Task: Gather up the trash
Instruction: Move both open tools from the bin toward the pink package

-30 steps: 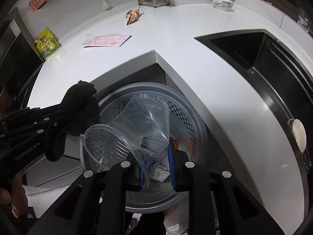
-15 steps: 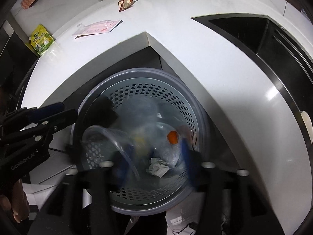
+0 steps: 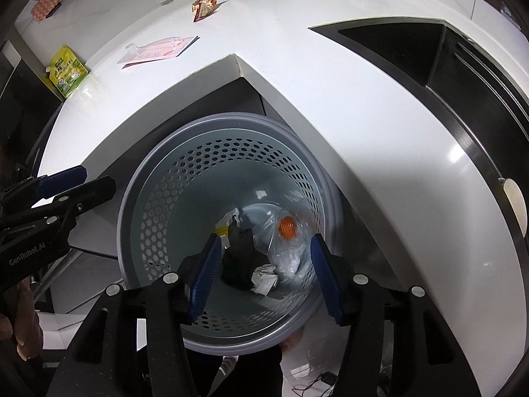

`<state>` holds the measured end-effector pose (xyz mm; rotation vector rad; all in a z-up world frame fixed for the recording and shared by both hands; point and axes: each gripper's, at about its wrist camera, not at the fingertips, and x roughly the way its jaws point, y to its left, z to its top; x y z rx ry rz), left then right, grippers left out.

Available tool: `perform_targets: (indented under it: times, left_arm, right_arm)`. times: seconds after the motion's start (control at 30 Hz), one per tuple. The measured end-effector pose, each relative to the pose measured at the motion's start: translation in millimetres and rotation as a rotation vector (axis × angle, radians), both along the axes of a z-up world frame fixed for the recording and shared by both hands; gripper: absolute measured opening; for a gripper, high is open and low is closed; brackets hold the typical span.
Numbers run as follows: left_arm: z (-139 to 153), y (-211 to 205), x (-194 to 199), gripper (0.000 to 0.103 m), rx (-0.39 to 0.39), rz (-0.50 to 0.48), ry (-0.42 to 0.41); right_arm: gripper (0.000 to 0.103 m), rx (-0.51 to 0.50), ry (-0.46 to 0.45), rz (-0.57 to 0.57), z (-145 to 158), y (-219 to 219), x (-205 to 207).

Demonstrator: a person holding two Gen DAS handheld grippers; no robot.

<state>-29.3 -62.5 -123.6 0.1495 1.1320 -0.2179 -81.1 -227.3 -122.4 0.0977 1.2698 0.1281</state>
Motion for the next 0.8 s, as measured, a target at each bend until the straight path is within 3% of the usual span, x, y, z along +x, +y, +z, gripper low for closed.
perform_targets:
  times: [0.37, 0.57, 0.8]
  left_arm:
    - [17.2, 10.6, 3.6, 0.064, -0.009, 0.019, -0.044]
    - [29.7, 26.5, 13.7, 0.076, -0.018, 0.059, -0.074]
    - [42.4, 48.5, 29.8, 0.080, -0.023, 0.103, -0.101]
  right_arm:
    - [0.056, 0.008, -0.011, -0.004, 8.0, -1.2, -0.2]
    - [0.056, 0.019, -0.042, -0.003, 20.5, 4.6, 11.3]
    - [0.057, 0.039, -0.084, 0.023, 33.8, 17.0, 26.5]
